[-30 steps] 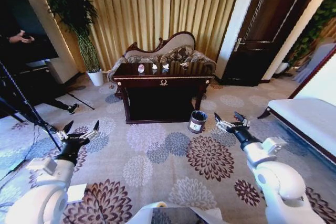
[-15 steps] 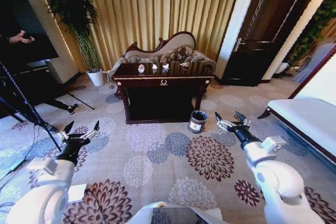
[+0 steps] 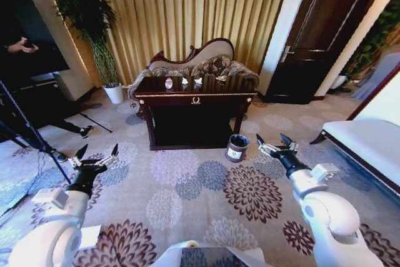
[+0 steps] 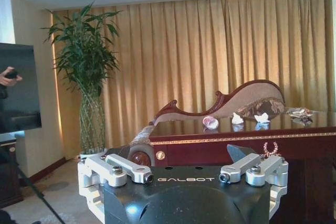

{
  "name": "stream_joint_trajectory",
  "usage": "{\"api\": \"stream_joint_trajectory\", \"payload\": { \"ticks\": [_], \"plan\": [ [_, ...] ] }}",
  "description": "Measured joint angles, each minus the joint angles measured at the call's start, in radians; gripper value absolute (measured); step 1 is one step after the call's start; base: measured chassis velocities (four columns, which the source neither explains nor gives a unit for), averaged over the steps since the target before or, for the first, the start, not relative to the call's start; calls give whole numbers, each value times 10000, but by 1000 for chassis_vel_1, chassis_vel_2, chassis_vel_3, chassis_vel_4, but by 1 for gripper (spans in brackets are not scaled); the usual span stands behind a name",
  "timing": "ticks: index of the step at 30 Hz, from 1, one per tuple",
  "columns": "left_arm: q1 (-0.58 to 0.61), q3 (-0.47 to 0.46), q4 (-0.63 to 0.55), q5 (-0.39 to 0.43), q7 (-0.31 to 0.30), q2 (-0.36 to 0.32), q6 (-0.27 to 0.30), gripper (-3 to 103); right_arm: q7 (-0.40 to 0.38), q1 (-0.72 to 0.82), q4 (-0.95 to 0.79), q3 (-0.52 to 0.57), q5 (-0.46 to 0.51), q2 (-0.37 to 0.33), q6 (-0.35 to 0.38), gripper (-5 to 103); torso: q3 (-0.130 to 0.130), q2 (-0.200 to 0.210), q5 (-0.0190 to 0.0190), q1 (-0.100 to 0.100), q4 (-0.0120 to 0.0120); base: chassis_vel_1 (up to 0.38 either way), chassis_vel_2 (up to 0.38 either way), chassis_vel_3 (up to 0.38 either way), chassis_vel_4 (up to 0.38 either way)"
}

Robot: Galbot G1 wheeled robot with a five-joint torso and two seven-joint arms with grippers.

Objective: Move to the front of the table and place the trash on the table into the trash bin.

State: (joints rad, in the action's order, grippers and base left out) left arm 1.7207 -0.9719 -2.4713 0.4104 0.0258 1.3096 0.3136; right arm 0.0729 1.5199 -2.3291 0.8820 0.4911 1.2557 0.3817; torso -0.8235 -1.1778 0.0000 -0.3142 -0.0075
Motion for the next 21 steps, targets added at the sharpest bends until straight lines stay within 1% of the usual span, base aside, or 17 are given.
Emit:
{"api": "stream_joint_trajectory", "payload": {
  "ticks": [8,15,17,21],
  "plan": [
    [38,3,-61,-6,29,16,-19,100,3,-2,35,0,-75,13,-13,100,-1,1,5,-2,-1,-187,170,200,-166],
    [111,1,-93,-14,37,65,-60,100,6,10,42,-16,-75,50,-48,100,2,-2,-6,0,0,-174,210,168,-199],
    [144,-12,-115,-17,49,86,-80,100,8,21,41,-25,-76,64,-58,100,1,-1,1,1,3,-168,236,163,-237],
    [157,-13,-133,-19,56,89,-99,100,9,25,36,-36,-79,80,-67,100,0,-1,0,1,-1,-205,202,199,-213]
  ]
}}
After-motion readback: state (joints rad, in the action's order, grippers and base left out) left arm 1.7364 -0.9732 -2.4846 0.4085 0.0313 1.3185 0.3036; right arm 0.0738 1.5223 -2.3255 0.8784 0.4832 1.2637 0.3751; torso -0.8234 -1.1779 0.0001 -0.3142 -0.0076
